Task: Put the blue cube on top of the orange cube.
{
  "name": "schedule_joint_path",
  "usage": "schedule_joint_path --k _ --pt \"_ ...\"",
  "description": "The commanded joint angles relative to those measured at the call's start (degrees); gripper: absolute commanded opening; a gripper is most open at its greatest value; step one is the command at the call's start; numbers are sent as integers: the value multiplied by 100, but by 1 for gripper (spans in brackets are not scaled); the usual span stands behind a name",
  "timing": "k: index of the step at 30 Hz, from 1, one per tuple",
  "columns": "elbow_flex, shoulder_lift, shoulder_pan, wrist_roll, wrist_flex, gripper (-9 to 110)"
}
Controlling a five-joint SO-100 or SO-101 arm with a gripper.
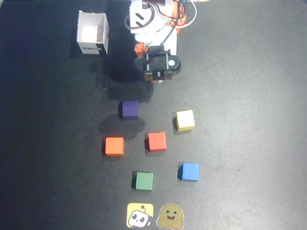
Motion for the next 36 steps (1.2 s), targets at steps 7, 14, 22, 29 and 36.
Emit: schedule_joint_path --k 7,14,22,29,36 --pt "-457 -325 -264 9 -211 7" --pt "-2549 -3709 -299 70 -659 11" --pt "-4579 -6214 -765 510 -686 15" --pt "-5774 -7673 -1002 562 -888 16" --pt "-6838 -8736 -1213 861 -1037 16"
